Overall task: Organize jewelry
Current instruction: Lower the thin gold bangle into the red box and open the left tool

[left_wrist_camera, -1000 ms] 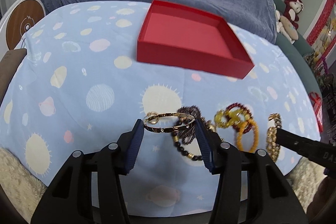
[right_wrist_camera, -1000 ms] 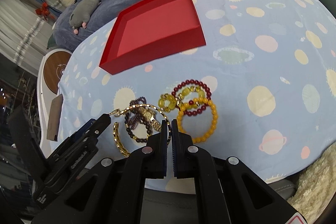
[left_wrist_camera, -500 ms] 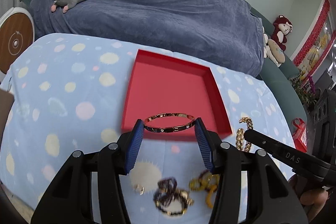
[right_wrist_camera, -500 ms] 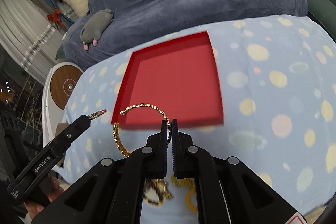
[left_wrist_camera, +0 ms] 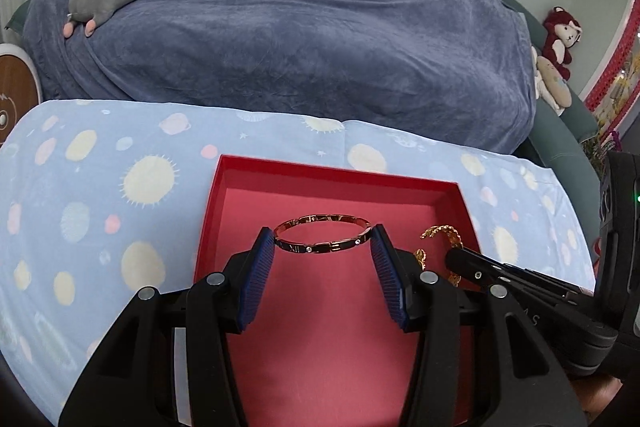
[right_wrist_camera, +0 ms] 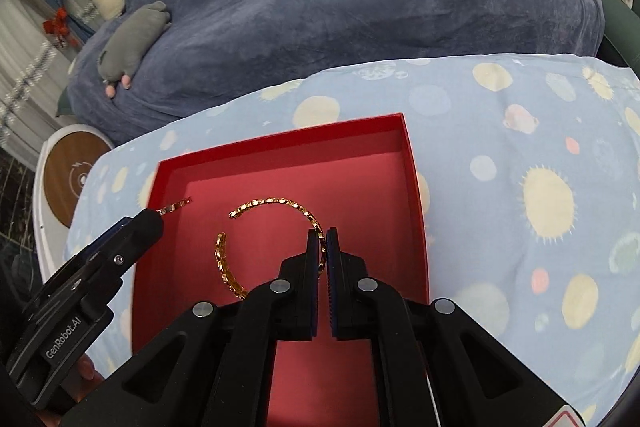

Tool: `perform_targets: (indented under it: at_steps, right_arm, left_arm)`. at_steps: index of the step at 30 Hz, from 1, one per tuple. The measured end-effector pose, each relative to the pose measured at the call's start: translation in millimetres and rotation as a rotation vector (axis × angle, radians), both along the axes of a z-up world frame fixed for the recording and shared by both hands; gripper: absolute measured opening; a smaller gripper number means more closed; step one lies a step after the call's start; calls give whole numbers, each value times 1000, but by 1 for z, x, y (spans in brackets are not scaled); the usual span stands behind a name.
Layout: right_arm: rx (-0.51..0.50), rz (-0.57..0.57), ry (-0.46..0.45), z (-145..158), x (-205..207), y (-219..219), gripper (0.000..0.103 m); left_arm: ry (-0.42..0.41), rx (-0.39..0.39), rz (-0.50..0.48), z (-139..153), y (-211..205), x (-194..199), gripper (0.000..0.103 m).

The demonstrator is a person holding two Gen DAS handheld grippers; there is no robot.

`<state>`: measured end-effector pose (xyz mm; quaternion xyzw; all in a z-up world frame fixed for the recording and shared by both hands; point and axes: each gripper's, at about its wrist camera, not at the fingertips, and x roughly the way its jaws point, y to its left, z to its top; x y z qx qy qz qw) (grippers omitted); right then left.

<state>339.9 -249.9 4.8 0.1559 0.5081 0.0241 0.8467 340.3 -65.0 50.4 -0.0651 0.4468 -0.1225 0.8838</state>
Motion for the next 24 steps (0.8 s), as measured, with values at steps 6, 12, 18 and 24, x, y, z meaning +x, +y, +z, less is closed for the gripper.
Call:
perform_targets:
  at_steps: [6,12,18,24]
  right_arm:
    - [-28,-27,38,-24,28,-4,13]
    - [8,-65,-16,-12,10,-21,15]
    - [19,-53,-79,19,-51,-29,15]
    - [-11,-17,-75,32,-139,-23,15]
  left_arm:
    - [35,24,15,-22,-5,30,49]
    - [4,9,52,-13,6,19,63]
    - [-31,-34,57,13,28,-25,68]
    - [-17,-25,51,20,49,-103,70]
